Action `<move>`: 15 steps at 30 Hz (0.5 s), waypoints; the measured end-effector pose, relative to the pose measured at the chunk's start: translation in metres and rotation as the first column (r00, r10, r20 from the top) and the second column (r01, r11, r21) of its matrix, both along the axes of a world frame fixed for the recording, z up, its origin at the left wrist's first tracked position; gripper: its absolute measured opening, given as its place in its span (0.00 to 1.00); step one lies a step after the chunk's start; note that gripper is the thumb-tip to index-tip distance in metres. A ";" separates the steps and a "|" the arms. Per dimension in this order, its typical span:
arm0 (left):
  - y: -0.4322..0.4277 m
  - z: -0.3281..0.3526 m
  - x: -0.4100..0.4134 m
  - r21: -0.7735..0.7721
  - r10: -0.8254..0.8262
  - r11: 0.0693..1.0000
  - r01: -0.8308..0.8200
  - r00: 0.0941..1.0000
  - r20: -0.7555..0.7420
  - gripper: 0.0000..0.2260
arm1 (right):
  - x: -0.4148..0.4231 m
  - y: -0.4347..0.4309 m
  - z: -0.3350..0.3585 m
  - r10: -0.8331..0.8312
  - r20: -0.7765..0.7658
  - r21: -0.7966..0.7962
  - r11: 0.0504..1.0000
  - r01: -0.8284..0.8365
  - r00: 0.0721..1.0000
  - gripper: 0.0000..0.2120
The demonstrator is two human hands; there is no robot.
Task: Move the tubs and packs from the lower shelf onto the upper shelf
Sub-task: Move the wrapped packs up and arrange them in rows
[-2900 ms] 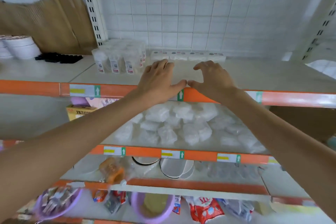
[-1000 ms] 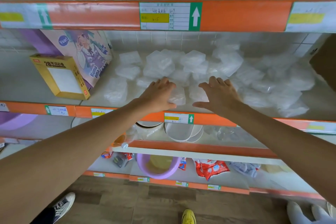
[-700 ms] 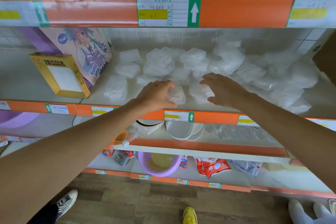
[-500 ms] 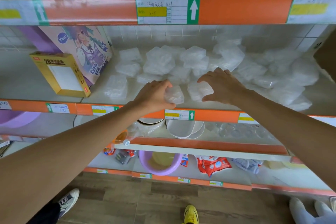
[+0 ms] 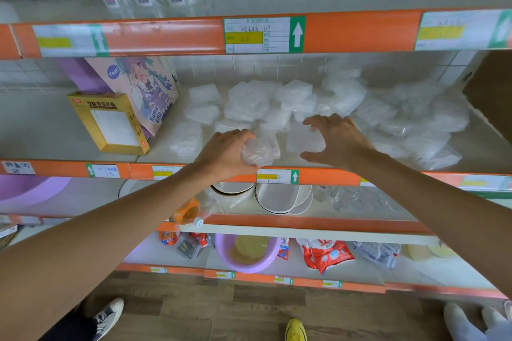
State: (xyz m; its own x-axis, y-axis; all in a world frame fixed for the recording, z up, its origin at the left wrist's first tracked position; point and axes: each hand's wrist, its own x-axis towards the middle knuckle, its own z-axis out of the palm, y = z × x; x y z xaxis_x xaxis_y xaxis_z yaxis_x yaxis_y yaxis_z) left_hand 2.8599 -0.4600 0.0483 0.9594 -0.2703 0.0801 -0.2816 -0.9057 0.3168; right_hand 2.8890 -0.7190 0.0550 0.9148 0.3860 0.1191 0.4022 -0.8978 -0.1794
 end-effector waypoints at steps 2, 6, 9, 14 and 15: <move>0.001 0.006 -0.006 -0.016 -0.012 1.000 0.012 1.000 0.012 0.29 | -0.014 0.000 0.010 0.003 0.000 0.000 1.000 -0.003 1.000 0.33; 0.004 0.022 -0.019 -0.014 -0.048 0.999 0.049 0.998 0.034 0.29 | -0.041 -0.001 0.031 -0.006 -0.023 -0.009 1.000 0.006 1.000 0.33; 0.008 0.039 -0.030 0.002 -0.079 0.997 0.079 0.995 0.058 0.29 | -0.057 -0.002 0.047 -0.012 -0.020 -0.021 1.000 0.011 1.000 0.34; 0.010 0.076 -0.048 0.012 -0.140 0.990 0.139 0.988 0.065 0.29 | -0.081 -0.005 0.078 -0.045 0.010 -0.017 0.999 0.045 0.999 0.32; 0.009 0.085 -0.052 0.015 -0.158 0.987 0.158 0.984 0.083 0.29 | -0.086 -0.006 0.087 -0.051 0.021 -0.015 0.999 0.052 0.998 0.31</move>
State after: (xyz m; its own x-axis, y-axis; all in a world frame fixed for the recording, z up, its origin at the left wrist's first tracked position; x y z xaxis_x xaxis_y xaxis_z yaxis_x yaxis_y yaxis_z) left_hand 2.8081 -0.4512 0.1330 0.8946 -0.4191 0.1551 -0.4466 -0.8501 0.2792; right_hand 2.8026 -0.7247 0.1421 0.9308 0.3405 0.1328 0.3589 -0.9201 -0.1570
